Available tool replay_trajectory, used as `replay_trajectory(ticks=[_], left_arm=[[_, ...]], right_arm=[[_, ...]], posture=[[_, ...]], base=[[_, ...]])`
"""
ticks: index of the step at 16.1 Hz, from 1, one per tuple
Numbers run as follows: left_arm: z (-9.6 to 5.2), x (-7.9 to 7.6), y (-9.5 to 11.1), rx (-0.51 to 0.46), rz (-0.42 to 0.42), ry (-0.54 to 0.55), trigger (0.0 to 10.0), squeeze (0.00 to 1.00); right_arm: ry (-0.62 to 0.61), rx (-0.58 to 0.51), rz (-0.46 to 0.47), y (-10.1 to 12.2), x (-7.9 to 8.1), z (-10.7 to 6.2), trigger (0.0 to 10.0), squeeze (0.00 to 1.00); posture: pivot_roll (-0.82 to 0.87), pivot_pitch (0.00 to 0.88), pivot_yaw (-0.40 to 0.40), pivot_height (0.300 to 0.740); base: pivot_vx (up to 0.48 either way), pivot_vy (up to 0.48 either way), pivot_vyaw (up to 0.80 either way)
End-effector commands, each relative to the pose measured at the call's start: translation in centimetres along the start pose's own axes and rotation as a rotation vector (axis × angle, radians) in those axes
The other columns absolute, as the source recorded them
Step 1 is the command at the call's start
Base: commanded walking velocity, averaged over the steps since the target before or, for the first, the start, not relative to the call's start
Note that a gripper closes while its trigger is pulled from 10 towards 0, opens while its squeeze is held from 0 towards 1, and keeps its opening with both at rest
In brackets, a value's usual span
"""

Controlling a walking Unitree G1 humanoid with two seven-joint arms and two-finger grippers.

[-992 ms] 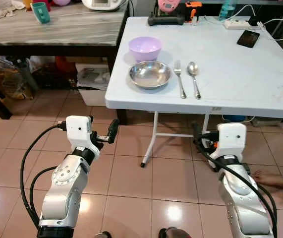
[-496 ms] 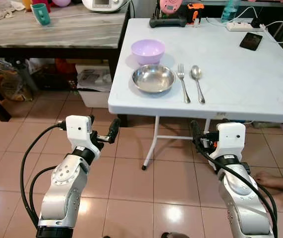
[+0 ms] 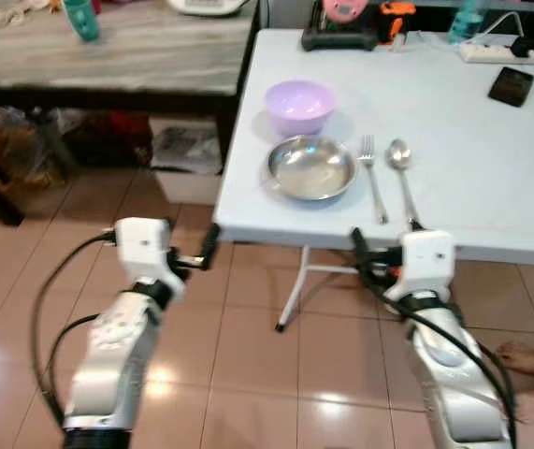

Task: Setting the table

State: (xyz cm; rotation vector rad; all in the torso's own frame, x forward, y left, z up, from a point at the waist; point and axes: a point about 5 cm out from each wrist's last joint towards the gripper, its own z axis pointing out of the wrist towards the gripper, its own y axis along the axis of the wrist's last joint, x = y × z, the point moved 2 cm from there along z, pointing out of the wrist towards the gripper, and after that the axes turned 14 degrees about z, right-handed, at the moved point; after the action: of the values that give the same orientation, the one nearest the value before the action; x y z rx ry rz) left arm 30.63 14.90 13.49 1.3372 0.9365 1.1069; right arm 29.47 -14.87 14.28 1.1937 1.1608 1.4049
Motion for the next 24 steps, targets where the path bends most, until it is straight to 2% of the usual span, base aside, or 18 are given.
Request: replay_trajectory(ticks=[1, 14, 15, 16, 18, 20, 21, 23, 24], left_arm=[[0.1, -0.8, 0.4, -0.016, -0.006, -0.030, 10.0, 0.00], [-0.1, -1.0, 0.4, -0.020, -0.012, -0.049, 10.0, 0.00], [-0.2, -1.1, 0.5, -0.023, -0.001, -0.056, 10.0, 0.00], [-0.4, -1.3, 0.4, -0.027, 0.047, -0.080, 10.0, 0.00], [-0.6, -1.0, 0.2, -0.022, 0.053, -0.079, 10.0, 0.00], [-1.0, -0.8, -0.2, -0.007, 0.075, -0.111, 10.0, 0.00], [-1.2, -0.9, -0.4, -0.004, 0.090, -0.149, 10.0, 0.00], [-1.3, -1.1, -0.5, -0.007, 0.088, -0.208, 10.0, 0.00], [-1.5, -1.3, -0.7, 0.001, 0.096, -0.254, 10.0, 0.00]], right_arm=[[-0.018, -0.024, -0.016, 0.6, -0.7, -0.2, 10.0, 0.00], [-0.020, -0.029, 0.010, 0.8, -0.6, -0.3, 10.0, 0.00], [-0.018, -0.028, 0.011, 0.8, -0.6, -0.3, 10.0, 0.00], [-0.010, -0.024, 0.019, 0.8, -0.4, -0.3, 10.0, 0.00], [0.005, -0.012, 0.031, 0.7, -0.2, -0.3, 10.0, 0.00], [0.015, 0.000, 0.058, 0.7, 0.1, -0.2, 10.0, 0.00], [0.020, 0.013, 0.112, 0.7, 0.1, -0.1, 10.0, 0.00], [0.046, 0.007, 0.100, 1.2, 0.2, 0.2, 10.0, 0.00], [0.042, 0.042, 0.179, 1.1, 0.2, 0.6, 10.0, 0.00]], posture=[[-0.21, 0.145, 0.024, 0.740], [-0.21, 0.152, 0.027, 0.740], [-0.21, 0.152, 0.027, 0.740], [-0.21, 0.152, 0.027, 0.740], [-0.21, 0.152, 0.027, 0.740], [-0.21, 0.160, 0.029, 0.740], [-0.21, 0.160, 0.029, 0.740], [-0.21, 0.160, 0.029, 0.740], [-0.20, 0.163, 0.030, 0.740]], base=[[0.420, 0.000, 0.00], [0.362, 0.000, 0.00], [0.000, 0.000, 0.00], [0.000, 0.000, 0.00], [0.000, 0.000, 0.00], [0.000, 0.000, 0.00], [0.000, 0.000, 0.00], [0.000, 0.000, 0.00], [0.000, 0.000, 0.00]])
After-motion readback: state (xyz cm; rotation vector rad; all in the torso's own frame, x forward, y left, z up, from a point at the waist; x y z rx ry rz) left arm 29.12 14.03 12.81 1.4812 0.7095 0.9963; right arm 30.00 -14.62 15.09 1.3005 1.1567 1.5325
